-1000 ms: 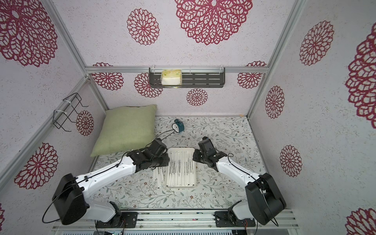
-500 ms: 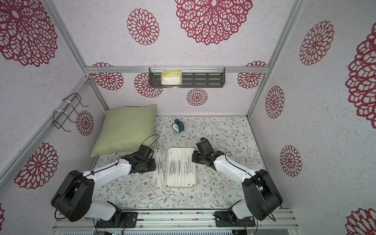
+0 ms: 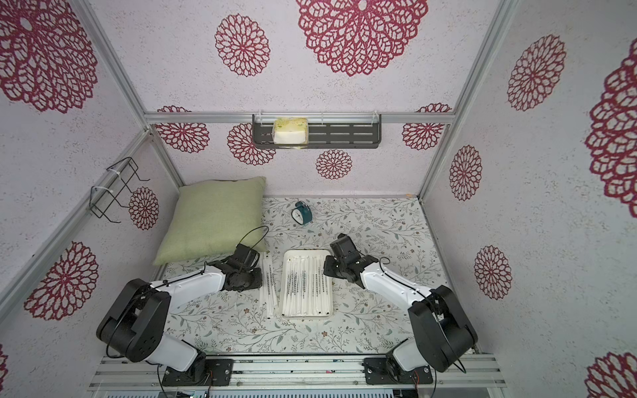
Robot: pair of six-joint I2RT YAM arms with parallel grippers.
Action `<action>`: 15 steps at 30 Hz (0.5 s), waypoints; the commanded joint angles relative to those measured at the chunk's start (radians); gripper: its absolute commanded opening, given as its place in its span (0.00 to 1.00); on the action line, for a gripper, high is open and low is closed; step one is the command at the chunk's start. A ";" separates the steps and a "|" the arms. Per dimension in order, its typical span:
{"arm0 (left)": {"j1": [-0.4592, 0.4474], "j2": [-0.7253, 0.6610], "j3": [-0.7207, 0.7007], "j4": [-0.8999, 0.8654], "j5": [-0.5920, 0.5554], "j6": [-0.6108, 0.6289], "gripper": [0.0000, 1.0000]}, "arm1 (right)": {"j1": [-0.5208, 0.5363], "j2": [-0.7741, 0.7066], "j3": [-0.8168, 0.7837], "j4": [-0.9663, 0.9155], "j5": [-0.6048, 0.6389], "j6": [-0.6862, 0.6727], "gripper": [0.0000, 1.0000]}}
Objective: Put the straws into the storage box
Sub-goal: Pick up the straw from the center of the board.
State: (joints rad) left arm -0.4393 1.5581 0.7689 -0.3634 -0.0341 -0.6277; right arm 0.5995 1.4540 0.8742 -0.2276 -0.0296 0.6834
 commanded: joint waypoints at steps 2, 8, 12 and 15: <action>0.006 0.043 0.003 0.042 0.019 0.016 0.29 | 0.009 0.015 0.042 0.015 0.003 0.012 0.22; -0.002 0.066 -0.005 0.020 0.013 0.008 0.25 | 0.016 0.011 0.031 0.028 0.007 0.025 0.22; -0.016 0.006 -0.059 -0.034 -0.027 -0.011 0.21 | 0.017 0.009 0.016 0.048 0.013 0.032 0.22; -0.015 -0.053 -0.109 -0.063 -0.042 -0.037 0.16 | 0.020 0.020 0.011 0.079 0.001 0.043 0.22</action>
State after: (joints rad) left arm -0.4488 1.5383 0.7094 -0.3340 -0.0517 -0.6403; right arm 0.6125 1.4715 0.8749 -0.1909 -0.0303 0.7059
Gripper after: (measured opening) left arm 0.172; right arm 0.218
